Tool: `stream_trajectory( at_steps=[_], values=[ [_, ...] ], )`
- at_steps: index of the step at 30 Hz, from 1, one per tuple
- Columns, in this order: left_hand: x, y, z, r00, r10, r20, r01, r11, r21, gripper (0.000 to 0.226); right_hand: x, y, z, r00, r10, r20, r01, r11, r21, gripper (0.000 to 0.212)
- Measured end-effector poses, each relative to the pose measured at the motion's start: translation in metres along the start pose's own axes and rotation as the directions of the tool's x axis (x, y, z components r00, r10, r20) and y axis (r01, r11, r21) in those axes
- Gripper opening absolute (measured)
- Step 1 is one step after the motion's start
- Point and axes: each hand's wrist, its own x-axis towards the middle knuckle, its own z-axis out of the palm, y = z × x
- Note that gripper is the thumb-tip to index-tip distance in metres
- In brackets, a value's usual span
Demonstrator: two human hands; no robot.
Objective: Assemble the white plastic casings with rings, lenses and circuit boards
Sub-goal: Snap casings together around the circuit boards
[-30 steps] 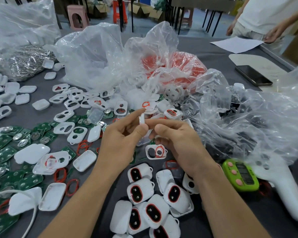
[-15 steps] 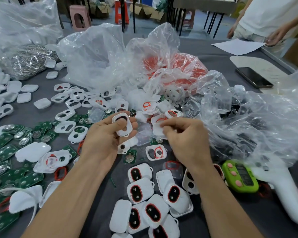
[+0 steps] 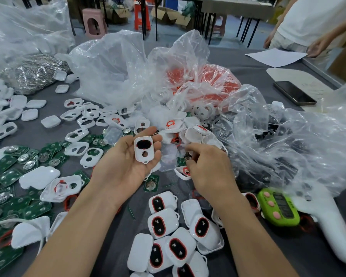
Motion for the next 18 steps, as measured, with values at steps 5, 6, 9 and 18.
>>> stream_trajectory(
  at_steps=[5,6,9,18],
  values=[
    [0.0012,-0.0005,-0.0023,1.0,0.003,0.018,-0.004,0.998,0.055,0.029,0.0007,0.0026,-0.0014,0.999,-0.015,0.045,0.018,0.997,-0.078,0.051],
    [0.0017,-0.0011,-0.0031,1.0,0.011,0.021,-0.013,0.998,0.058,0.027,0.0013,0.0033,-0.0016,0.999,0.004,0.041,-0.001,0.997,-0.078,0.048],
    [0.0024,-0.0021,-0.007,0.997,0.045,0.056,-0.049,0.997,0.065,0.022,0.0033,0.0065,-0.002,0.997,0.066,0.028,-0.063,0.994,-0.092,0.031],
    [0.0049,-0.0007,-0.0079,0.993,0.112,0.044,-0.118,0.979,0.169,0.041,0.002,0.004,-0.0051,0.999,0.01,0.045,-0.006,0.995,-0.103,0.01]
  ],
)
